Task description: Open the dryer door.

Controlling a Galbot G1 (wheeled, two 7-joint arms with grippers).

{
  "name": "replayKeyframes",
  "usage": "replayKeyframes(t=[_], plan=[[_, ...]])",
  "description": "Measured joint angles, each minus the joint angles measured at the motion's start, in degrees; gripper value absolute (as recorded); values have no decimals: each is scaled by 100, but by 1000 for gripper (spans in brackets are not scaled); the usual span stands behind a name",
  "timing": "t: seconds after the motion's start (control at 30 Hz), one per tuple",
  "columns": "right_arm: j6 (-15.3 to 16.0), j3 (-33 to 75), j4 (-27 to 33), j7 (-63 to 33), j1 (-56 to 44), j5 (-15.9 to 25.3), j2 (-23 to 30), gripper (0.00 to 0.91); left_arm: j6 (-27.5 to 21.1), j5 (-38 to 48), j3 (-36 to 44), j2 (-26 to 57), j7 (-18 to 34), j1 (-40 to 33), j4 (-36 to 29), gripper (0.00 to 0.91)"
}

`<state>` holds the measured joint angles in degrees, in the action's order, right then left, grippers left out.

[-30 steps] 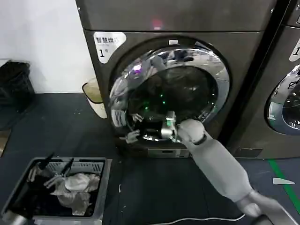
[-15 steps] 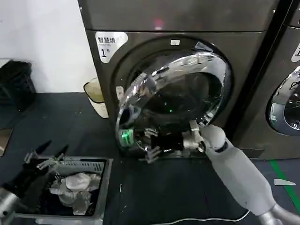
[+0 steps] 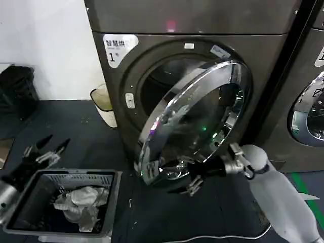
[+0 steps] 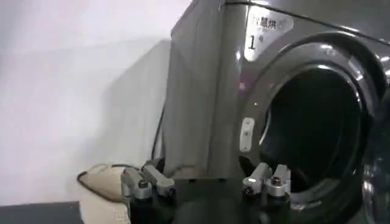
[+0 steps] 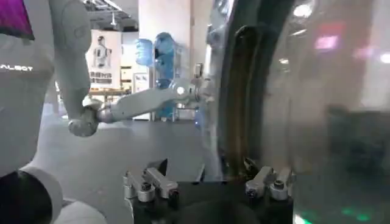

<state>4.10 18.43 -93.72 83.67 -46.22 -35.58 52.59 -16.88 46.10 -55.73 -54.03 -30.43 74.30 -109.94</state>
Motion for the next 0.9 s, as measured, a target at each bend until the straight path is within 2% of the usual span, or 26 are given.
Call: replayKeyframes(t=[0.23, 0.47, 0.8, 0.9], plan=[[-189, 785, -318, 6, -725, 0, -327, 907, 198, 355, 901, 526, -2, -576, 340, 907], [-319, 2096, -501, 8, -1877, -72, -346, 907, 201, 281, 2094, 512, -65, -1296, 486, 907], [-339, 4291, -13, 0, -2770, 12, -93, 907, 285, 343, 3779, 518, -126, -2339, 690, 907], [-371, 4915, 206, -27, -2819, 183, 8, 907, 374, 437, 4240, 619, -189, -2645, 752, 907]])
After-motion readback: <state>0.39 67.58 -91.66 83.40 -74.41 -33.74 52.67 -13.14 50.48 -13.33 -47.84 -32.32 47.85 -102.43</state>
